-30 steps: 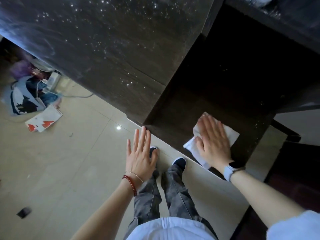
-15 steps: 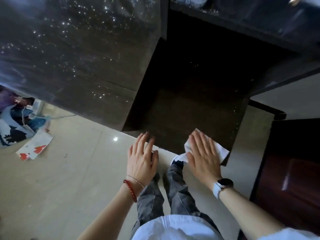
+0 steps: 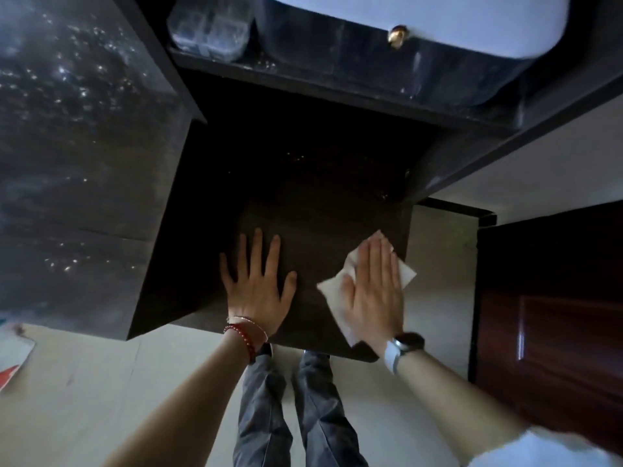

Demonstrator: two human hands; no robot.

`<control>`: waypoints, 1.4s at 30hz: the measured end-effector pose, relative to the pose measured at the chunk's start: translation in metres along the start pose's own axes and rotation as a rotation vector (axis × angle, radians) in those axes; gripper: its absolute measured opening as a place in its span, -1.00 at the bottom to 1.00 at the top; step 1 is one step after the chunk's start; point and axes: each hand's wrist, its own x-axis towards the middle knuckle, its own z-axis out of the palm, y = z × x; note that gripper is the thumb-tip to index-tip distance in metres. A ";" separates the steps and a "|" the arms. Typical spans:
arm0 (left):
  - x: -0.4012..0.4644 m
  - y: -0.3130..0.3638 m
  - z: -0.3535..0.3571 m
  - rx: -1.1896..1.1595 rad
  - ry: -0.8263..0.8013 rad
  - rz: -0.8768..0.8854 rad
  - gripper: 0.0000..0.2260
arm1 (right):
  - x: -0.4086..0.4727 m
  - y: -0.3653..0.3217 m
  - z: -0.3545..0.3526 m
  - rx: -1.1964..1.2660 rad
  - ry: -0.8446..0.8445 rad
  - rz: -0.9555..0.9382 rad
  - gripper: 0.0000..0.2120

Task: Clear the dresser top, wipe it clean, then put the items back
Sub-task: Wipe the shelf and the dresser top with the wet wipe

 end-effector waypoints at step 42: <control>0.003 -0.031 -0.007 -0.062 0.136 -0.024 -0.45 | 0.155 -0.064 -0.012 -0.082 -0.076 -0.788 -0.39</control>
